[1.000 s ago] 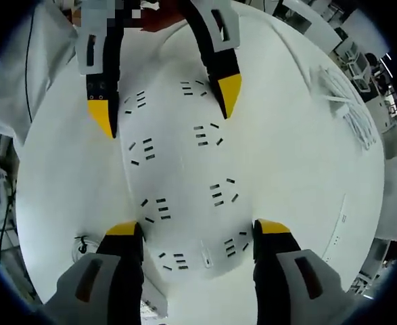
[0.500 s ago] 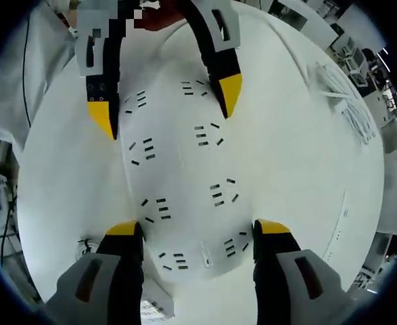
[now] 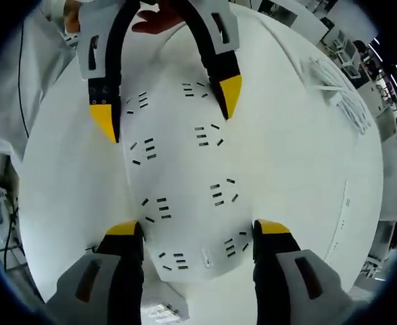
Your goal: Straighten the power strip on the desk, plug the charger into it
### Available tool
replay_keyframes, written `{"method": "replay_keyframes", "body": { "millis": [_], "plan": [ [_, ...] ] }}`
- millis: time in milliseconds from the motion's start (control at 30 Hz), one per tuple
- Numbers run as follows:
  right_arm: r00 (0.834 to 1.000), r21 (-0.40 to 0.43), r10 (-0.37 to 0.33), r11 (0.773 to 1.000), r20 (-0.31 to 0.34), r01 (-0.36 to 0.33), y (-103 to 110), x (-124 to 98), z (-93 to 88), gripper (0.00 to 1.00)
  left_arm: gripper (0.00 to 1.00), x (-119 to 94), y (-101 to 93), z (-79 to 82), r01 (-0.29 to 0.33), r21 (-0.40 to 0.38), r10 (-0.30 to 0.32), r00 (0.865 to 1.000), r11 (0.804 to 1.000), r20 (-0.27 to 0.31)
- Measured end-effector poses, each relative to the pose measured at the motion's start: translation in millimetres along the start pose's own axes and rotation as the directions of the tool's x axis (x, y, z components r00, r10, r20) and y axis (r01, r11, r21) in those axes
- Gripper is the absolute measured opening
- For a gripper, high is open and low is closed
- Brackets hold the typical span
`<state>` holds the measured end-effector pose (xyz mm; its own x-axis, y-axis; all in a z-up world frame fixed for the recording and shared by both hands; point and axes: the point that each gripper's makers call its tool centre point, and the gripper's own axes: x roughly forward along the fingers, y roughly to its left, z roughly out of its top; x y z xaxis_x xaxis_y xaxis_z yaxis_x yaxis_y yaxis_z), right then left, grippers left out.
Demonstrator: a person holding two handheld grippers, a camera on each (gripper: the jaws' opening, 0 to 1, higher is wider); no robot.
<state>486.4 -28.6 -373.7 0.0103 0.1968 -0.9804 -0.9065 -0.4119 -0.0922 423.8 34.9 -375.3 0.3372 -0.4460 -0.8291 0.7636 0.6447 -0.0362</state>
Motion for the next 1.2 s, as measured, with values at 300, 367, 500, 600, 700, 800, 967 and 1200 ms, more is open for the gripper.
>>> {"method": "replay_keyframes", "body": {
  "millis": [300, 367, 500, 600, 700, 800, 967, 1200],
  "plan": [
    [0.999, 0.065, -0.022, 0.998, 0.035, 0.020, 2, 0, -0.8, 0.64, 0.71, 0, -0.3, -0.3, 0.029, 0.041, -0.029, 1.000, 0.999, -0.006],
    [0.999, 0.080, -0.028, 0.996, 0.044, 0.024, 3, 0, -0.9, 0.64, 0.71, 1, 2.1, 0.6, 0.034, 0.047, -0.033, 0.999, 0.998, -0.007],
    [0.998, 0.102, -0.033, 0.994, 0.044, 0.028, 5, 0, -1.6, 0.64, 0.71, 0, -0.3, -0.2, 0.047, 0.068, -0.047, 0.999, 0.997, -0.007],
    [0.999, 0.113, -0.033, 0.993, 0.032, 0.029, 6, 0, -2.1, 0.64, 0.71, 0, -0.2, 0.0, 0.052, 0.077, -0.051, 0.999, 0.996, -0.017],
    [0.999, 0.122, -0.032, 0.992, 0.013, 0.030, 7, 1, -2.6, 0.64, 0.71, 2, 6.3, 2.5, 0.061, 0.089, -0.059, 0.998, 0.994, -0.024],
    [0.999, 0.131, -0.033, 0.991, -0.001, 0.032, 10, 0, -3.4, 0.64, 0.71, 3, 14.5, 5.2, 0.067, 0.096, -0.065, 0.998, 0.993, -0.020],
    [0.999, 0.138, -0.036, 0.990, 0.005, 0.035, 16, -1, -2.5, 0.64, 0.71, 3, 9.1, 4.1, 0.070, 0.104, -0.068, 0.997, 0.992, -0.021],
    [0.999, 0.160, -0.041, 0.986, 0.005, 0.040, 21, -3, -1.2, 0.64, 0.71, 5, 15.3, 8.2, 0.081, 0.117, -0.080, 0.997, 0.990, -0.017]
  ]
}}
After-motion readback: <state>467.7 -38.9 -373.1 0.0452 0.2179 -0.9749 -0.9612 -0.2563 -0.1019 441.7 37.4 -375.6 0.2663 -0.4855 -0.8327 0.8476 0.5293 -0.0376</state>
